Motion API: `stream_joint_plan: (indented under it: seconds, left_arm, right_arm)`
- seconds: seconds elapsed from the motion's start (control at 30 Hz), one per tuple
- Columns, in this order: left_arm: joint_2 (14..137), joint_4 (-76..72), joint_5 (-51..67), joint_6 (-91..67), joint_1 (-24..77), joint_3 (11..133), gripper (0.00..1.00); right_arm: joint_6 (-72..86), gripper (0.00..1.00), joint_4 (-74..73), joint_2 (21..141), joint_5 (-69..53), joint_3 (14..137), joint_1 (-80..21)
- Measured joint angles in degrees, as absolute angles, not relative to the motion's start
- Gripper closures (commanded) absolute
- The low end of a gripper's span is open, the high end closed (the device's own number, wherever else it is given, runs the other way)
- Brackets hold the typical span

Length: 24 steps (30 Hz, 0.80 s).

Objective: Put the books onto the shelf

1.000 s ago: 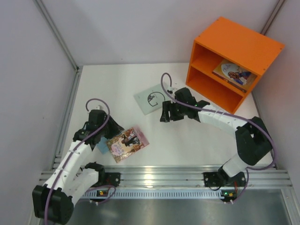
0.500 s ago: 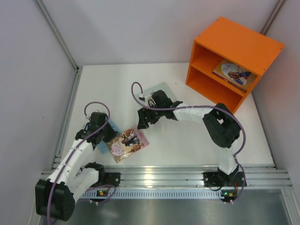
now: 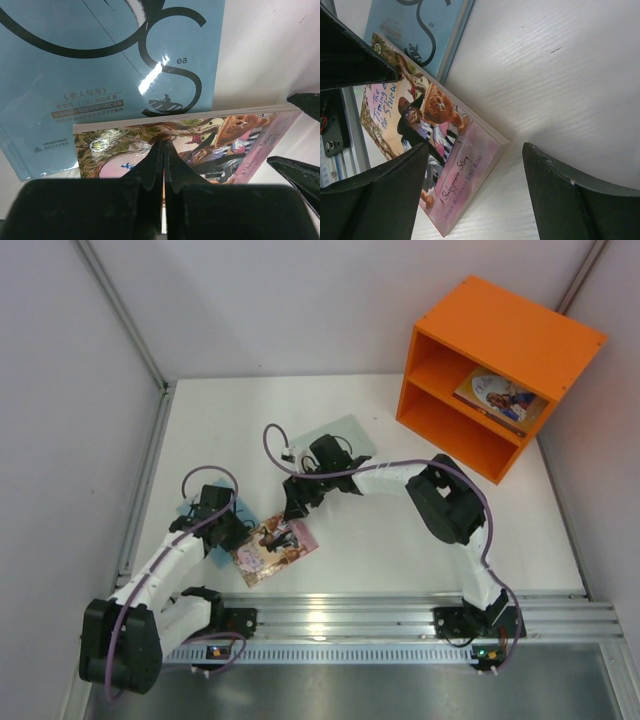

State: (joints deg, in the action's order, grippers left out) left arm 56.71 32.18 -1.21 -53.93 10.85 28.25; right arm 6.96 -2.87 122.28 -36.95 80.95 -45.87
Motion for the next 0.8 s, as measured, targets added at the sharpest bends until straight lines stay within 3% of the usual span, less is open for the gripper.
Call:
stream_joint_plan:
  seconds: [0.17,0.3,0.37,0.43,0.5,0.6,0.63,0.8]
  left_arm:
    - [58.19,30.26,-1.13,-54.35,10.83,27.59,1.00]
    - [58.19,29.50,-0.95,-54.48,10.81,27.35,1.00]
    - [58.19,29.28,-0.95,-54.46,10.81,27.33,1.00]
    - [58.24,29.15,-0.93,-54.35,10.81,27.38,1.00]
    - [58.33,29.19,-0.67,-53.89,10.81,27.73,1.00]
    - [58.92,31.09,1.78,-51.96,10.76,31.20,0.63]
    - [59.00,31.79,2.57,-51.35,10.76,33.41,0.44]
    - [57.71,32.80,5.21,-48.99,10.76,44.10,0.25]
  right_arm:
    - [6.59,0.35,-2.90,122.43,-38.81,80.58,-46.70]
    - [6.76,0.65,-2.39,122.43,-38.39,79.31,-46.96]
    - [7.46,0.74,-2.26,122.41,-38.52,78.65,-46.94]
    - [7.94,0.93,-2.48,122.41,-38.39,78.08,-46.96]
    - [9.19,1.00,-2.50,122.15,-38.37,77.82,-46.96]
    - [11.25,1.00,-2.68,120.20,-38.50,76.69,-46.33]
    - [12.36,1.00,-2.83,119.00,-38.52,75.90,-45.91]
    - [19.94,1.00,-2.52,107.50,-39.24,68.18,-38.96]
